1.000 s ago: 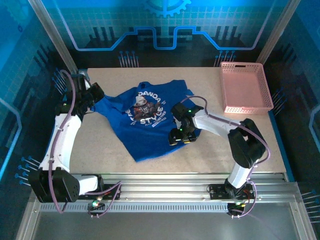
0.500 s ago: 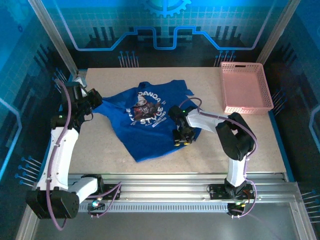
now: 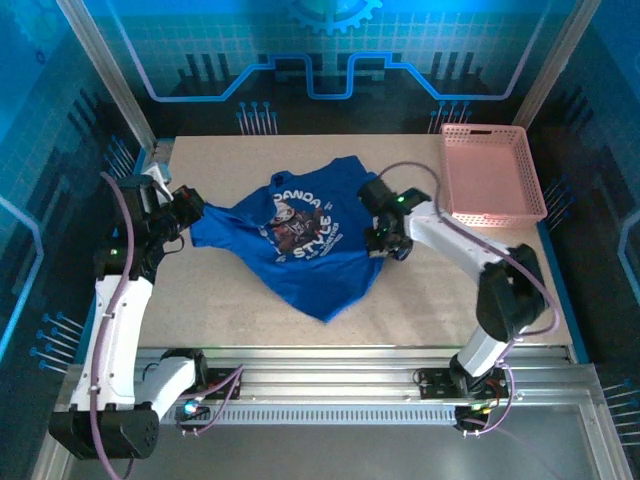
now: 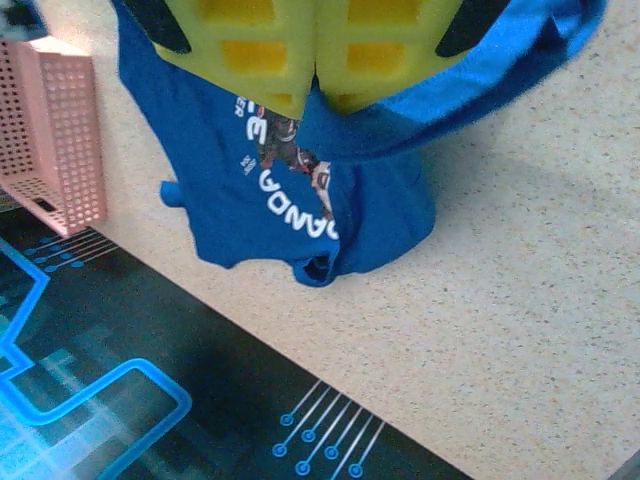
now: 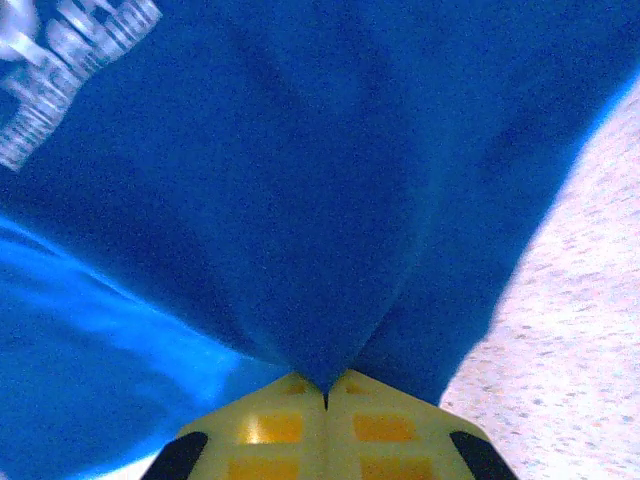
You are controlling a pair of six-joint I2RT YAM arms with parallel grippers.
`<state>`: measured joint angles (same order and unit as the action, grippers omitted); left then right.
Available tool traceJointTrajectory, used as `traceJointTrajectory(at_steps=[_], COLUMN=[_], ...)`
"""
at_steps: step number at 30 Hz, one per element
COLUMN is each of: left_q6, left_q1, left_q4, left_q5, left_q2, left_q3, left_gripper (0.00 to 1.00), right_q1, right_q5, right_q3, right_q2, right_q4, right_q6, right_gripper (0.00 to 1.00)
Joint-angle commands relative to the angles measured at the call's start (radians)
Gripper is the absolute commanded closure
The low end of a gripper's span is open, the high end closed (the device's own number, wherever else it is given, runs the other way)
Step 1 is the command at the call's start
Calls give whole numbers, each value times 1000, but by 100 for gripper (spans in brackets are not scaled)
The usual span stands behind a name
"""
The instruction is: Fold and stack the t-shirts
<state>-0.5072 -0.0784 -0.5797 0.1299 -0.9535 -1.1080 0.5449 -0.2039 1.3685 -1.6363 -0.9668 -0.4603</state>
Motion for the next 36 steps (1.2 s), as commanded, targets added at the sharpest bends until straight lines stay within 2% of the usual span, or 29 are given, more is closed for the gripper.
traceJointTrajectory(at_steps=[1,5,11,19,23,26,29,31,34,36], left_q6=[-68,-110,-123,-132,-133,-94,-53,-43,-43,-50], left_q1=[27,54,62,68,67,68,68,66,66,67], left_q4=[-28,-55,-129,-165,-169,-181,-188,-172,-145,-121], left_q5=[60,79,108,145,142,95,-8,-52,-93,-113], left_q2=[43,83,130,182,183,157,122,100,78,70], left_q3=[-35,-35,-58,-27,8,31,55,86,141,179], left_gripper=[100,100,100,100,100,100,100,100,100,100], right_q1=[-36,-65,-67,-79,-78,-75,-72,-72,-69,-83], right_q5=[-42,-55,-68,-103,-54,-22,4,49,89,138], right_q3=[123,265,538,512,476,500,640,791,1137,1360], right_q2=[50,56,-51,16,-24,-146,-354,-526,-804,-909], right_q4=[-190,-287,-494,-606,-557,-491,-442,-420,-496,-539], right_q6=[131,208,292,290,316,340,351,351,300,235], right_gripper=[100,100,100,100,100,100,100,99,86,75])
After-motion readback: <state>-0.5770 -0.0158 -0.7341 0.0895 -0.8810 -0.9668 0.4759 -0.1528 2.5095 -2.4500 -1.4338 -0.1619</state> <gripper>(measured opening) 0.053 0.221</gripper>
